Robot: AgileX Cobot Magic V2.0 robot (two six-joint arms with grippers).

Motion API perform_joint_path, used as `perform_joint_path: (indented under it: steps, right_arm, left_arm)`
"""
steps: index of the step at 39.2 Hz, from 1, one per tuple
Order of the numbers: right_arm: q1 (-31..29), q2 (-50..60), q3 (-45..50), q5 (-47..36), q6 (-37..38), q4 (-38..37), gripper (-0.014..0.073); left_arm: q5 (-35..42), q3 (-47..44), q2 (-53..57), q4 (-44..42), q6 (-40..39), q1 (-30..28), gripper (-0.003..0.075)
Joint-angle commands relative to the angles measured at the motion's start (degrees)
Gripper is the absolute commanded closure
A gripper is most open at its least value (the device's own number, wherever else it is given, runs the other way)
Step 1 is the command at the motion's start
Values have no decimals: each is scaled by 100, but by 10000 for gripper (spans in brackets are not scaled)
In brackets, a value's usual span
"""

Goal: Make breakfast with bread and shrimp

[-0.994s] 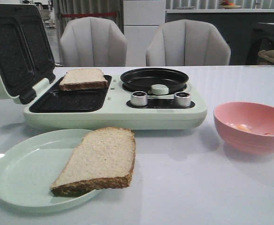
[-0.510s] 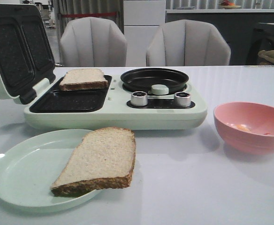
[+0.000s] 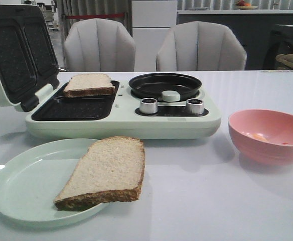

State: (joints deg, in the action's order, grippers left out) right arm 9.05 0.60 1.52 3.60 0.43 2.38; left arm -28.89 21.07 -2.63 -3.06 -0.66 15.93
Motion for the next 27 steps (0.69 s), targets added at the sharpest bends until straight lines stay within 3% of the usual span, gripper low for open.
perform_joint_path:
  steps: [1, 6, 15, 24, 27]
  right_arm:
    - [-31, 123, -93, -441, -43, -36, 419]
    - [-31, 123, -93, -441, -43, -36, 419]
    - [-31, 123, -99, -481, -43, -36, 419]
    - [-31, 123, -136, -2051, -12, -18, 419]
    - [-25, 59, -371, -1879, -12, -16, 419]
  left_arm:
    - [588, 128, 33, 80, -80, -8, 104]
    - [588, 119, 33, 110, -80, -8, 143]
    - [543, 119, 33, 118, -80, -8, 393]
    - [543, 119, 33, 118, -80, -8, 526]
    - [543, 119, 33, 118, -80, -8, 566]
